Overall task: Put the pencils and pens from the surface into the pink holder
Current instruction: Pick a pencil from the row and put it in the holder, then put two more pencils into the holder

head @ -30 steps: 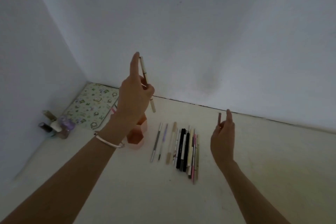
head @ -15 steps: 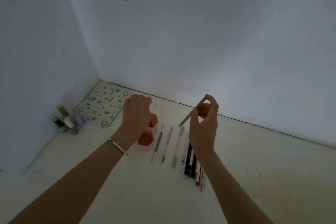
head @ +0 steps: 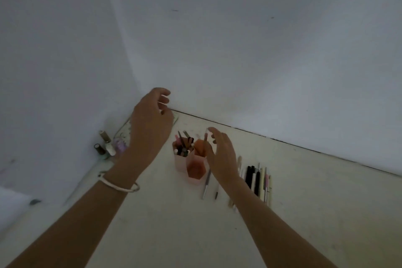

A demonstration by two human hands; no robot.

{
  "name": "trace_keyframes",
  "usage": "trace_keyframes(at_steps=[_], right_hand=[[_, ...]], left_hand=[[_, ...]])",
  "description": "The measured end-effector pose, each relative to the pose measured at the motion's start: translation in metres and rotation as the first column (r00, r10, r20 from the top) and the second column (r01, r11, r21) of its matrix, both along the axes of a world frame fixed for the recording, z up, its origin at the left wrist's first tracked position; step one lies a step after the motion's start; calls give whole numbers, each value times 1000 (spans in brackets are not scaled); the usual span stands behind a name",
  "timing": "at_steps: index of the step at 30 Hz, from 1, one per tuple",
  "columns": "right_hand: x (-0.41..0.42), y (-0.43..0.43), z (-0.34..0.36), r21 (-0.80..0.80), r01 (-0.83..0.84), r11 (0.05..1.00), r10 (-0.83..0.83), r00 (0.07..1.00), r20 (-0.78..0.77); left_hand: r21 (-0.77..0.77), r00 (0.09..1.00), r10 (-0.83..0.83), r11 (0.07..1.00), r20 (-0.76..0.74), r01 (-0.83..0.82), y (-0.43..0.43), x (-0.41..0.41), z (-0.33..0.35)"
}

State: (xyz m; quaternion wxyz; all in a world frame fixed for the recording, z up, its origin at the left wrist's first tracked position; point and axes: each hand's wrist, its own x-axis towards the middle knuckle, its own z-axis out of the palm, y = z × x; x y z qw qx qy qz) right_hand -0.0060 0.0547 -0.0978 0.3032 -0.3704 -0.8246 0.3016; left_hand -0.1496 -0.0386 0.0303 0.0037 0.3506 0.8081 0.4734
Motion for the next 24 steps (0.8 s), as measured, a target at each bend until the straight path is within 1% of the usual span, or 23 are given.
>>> trace_keyframes(at_steps=[2,4,5,7,8,10,11,12,14,15,16,17,18,20,23,24], right_hand=[[8,4,3,9,80,997,-80,995,-64],[22,15,13,-31,218,975,-221,965,-143],[31,22,18,-54,272,961,-277,946,-169],[53,35,26,-82,328,941,-338,920,-201],[65,41,29,-90,340,936,-351,912,-211],[88,47,32,-96,365,926,-378,901,-215],[99,48,32,-91,382,920,-392,896,-210],[111,50,31,-82,397,914,-405,891,-206],[134,53,27,-76,428,900,-434,877,-204],[144,54,25,-79,446,892,-452,868,-205],[154,55,23,-81,464,882,-471,859,-203],[161,55,21,-79,479,874,-485,851,-201],[168,55,19,-78,492,867,-498,845,-194],[178,53,13,-88,508,857,-516,839,-176],[185,51,4,-126,502,855,-517,842,-152],[185,51,1,-137,499,856,-515,846,-137]], left_hand=[[-2,998,-54,999,-31,54,8,23,-9],[-26,990,-138,990,-36,137,22,57,-22],[-74,979,-200,978,-35,197,31,75,-31],[-253,942,-334,915,-41,314,50,111,-52],[-373,923,-379,866,-60,332,60,126,-66],[-614,901,-416,745,-124,260,76,143,-93],[-723,887,-434,662,-157,196,82,145,-105],[-820,868,-460,559,-186,121,87,147,-114],[-932,823,-520,360,-229,-32,93,148,-126],[-951,801,-546,294,-245,-91,95,146,-131],[-958,779,-571,255,-261,-133,96,147,-137],[-957,761,-587,241,-276,-161,96,146,-142],[-953,744,-600,247,-294,-177,97,145,-146],[-943,730,-606,285,-315,-170,98,145,-150],[-929,773,-567,363,-283,-74,97,146,-140],[-915,793,-545,402,-271,-36,98,146,-132]])
